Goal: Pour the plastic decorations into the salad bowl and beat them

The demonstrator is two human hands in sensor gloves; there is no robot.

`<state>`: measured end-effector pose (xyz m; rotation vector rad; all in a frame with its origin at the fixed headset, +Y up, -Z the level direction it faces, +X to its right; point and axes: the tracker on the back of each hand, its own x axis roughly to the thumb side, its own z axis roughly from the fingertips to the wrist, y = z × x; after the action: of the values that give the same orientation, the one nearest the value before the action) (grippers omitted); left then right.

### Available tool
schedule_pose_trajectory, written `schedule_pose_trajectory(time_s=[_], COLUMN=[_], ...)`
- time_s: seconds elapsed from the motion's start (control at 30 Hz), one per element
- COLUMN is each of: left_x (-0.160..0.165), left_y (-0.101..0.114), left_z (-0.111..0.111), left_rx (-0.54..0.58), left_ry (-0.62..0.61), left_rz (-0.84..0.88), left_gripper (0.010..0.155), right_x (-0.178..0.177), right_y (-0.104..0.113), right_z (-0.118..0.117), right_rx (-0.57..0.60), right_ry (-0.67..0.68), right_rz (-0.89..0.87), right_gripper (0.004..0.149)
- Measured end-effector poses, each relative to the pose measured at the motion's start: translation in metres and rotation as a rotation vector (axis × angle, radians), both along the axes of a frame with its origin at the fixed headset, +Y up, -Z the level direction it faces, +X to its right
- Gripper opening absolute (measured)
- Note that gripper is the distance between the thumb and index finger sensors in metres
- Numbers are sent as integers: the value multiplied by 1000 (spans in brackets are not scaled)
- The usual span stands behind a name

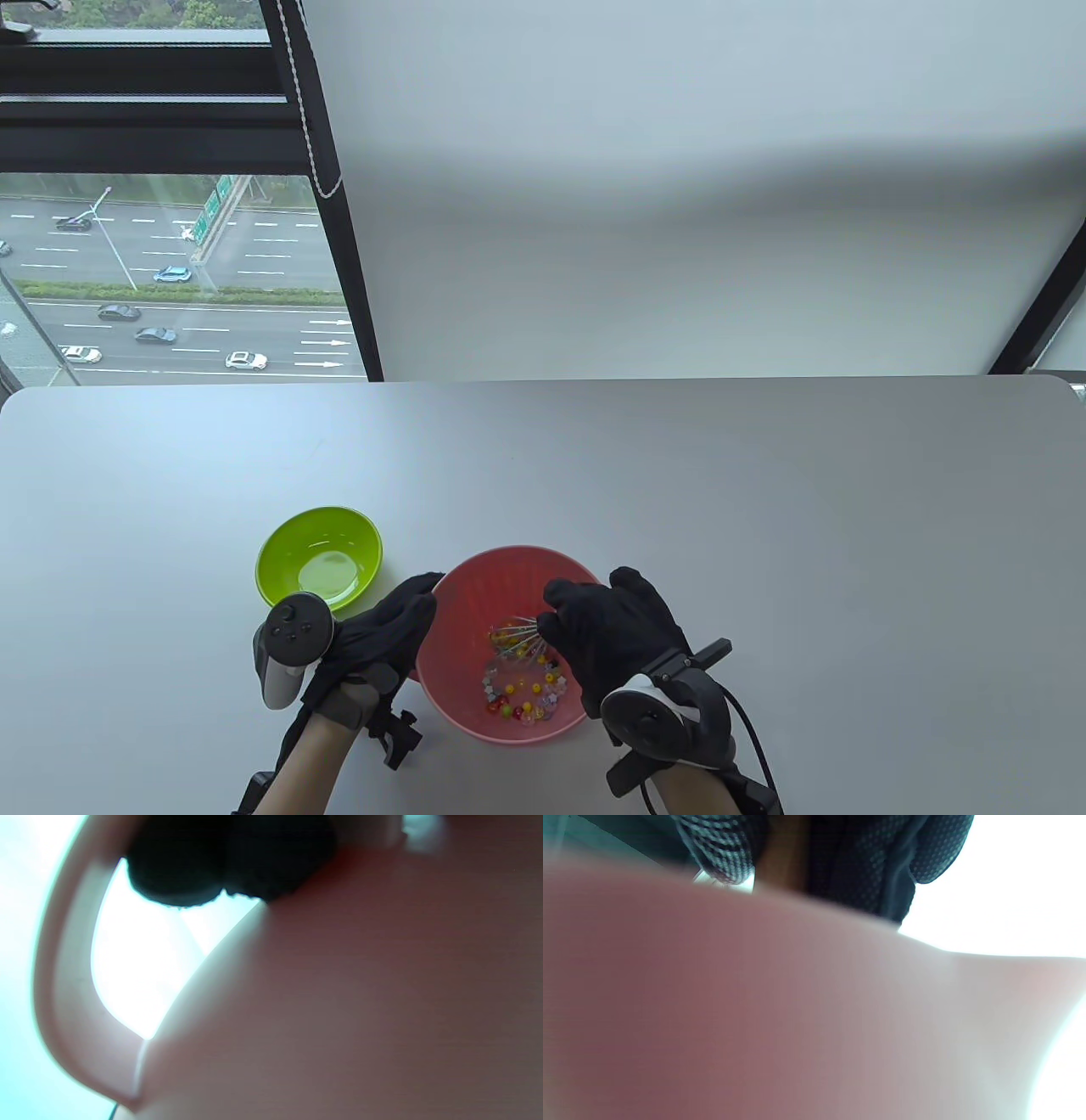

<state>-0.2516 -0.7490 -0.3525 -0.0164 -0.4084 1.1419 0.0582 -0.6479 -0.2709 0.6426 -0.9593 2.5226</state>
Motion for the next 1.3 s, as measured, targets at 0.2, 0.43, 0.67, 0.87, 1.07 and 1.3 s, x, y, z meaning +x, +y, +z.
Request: schedule_pose_trajectory(time_s=[0.2, 0.43, 0.67, 0.87, 1.07, 1.3], left_x=[0, 0, 0, 0, 0, 0], left_y=[0, 0, 0, 0, 0, 0], left_z=[0, 0, 0, 0, 0, 0], left_rx=[0, 0, 0, 0, 0, 0], left_ry=[0, 0, 0, 0, 0, 0], left_rz=[0, 0, 0, 0, 0, 0], left_gripper=[68, 68, 68, 68, 68, 68], right_x=[2, 5, 9, 10, 8, 4], right_y=[2, 4, 5, 3, -1, -4], right_z=[1, 2, 2, 0, -4, -4], right_rx=[17, 42, 31, -12, -79, -66], right_ry=[-16, -36, -25, 4, 51, 48], right_rz=[9, 8, -32, -85, -134, -106], right_gripper=[42, 41, 41, 42, 43, 45])
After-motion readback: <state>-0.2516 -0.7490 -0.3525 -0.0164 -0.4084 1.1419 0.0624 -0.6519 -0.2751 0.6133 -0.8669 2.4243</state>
